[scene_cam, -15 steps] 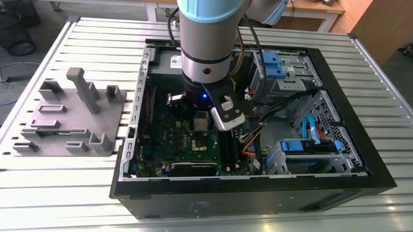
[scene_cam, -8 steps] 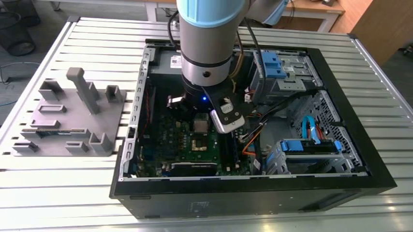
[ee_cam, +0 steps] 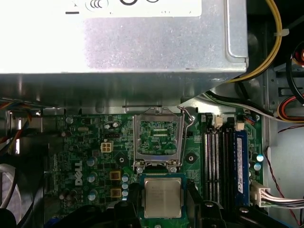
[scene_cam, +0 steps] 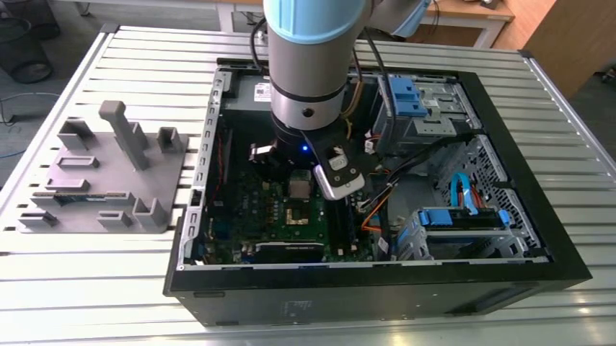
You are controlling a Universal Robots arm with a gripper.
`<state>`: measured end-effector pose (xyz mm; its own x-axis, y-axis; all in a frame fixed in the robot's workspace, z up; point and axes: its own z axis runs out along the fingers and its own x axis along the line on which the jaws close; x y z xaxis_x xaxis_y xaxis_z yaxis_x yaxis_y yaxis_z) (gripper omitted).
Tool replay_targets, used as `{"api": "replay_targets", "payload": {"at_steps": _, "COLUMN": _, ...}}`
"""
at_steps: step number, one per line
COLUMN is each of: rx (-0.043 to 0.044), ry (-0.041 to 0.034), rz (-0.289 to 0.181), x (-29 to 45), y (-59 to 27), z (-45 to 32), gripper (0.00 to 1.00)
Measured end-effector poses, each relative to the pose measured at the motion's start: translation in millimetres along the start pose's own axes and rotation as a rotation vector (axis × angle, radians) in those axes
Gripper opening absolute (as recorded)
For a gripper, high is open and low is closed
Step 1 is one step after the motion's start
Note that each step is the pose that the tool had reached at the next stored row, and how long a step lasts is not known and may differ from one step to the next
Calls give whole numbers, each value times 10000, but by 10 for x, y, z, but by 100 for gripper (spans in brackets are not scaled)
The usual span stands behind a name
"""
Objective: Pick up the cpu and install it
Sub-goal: 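Place the cpu into insertion slot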
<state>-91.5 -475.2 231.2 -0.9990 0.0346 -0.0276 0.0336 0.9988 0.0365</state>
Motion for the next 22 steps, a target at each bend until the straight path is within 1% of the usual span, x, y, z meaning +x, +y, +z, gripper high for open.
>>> {"api": "replay_targets", "payload": {"at_steps": 8, "rx": 1, "ry": 1, "rz": 0, "x": 1, "y": -7, "z": 51, "gripper": 47}}
{"api": "replay_targets", "payload": {"at_steps": 22, "rx": 2, "ry": 1, "rz": -5, "x": 3, "y": -18, "z": 96, "gripper": 47}}
